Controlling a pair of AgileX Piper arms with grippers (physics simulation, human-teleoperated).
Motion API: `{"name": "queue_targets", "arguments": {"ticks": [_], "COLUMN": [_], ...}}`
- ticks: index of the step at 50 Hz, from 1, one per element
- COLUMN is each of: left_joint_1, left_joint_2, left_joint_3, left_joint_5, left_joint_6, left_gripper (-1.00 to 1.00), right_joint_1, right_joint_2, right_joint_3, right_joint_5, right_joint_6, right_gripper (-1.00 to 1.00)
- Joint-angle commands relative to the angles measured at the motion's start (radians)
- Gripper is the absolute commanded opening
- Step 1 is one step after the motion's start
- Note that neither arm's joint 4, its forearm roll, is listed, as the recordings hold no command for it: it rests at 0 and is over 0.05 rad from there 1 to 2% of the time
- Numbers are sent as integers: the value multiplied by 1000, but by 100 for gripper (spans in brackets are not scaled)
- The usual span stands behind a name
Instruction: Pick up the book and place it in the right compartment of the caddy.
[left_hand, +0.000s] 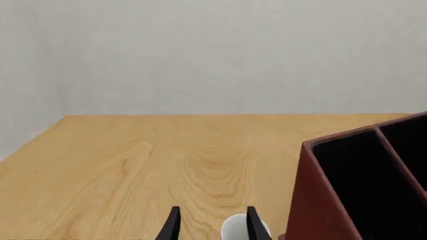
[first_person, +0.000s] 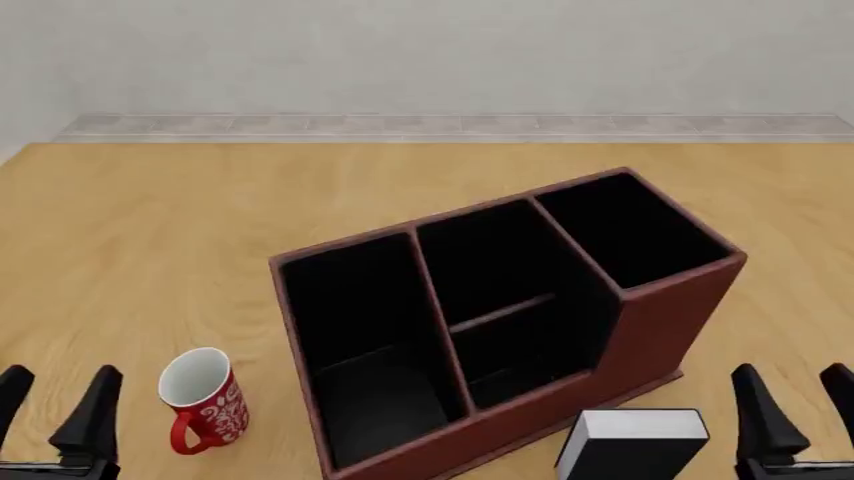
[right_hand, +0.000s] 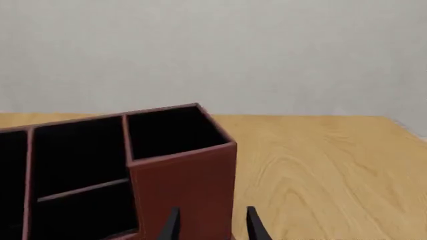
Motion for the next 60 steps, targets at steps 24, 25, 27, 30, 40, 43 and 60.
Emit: {"name": "queue_targets", "arguments": {"ticks": [24,25,27,30,40,43,60], "left_joint_1": [12,11,9,8,6,7,2], "left_joint_2": [-1,-1,-1,-1,-1,-1,-1], "left_joint_3": [1,1,1,-2,-1,-2,3], "left_joint_5": [28,28,28,30,32,33,48], "left_joint_6": [4,4,2,3,1,4,15], "left_gripper": [100,100,100,100,100,100,100], "right_joint_1": [98,104,109,114,131,150,189], "right_joint_2": [220,236,260,296,379,405,515], "right_joint_3": [-394,-403,-423,-457,-532,-546,-641], "right_joint_5": [475,486,505,538,627,656,821], "right_joint_6": [-384,-394,-420,-451,-519,-540,-616], "right_gripper": [100,100,100,100,100,100,100]}}
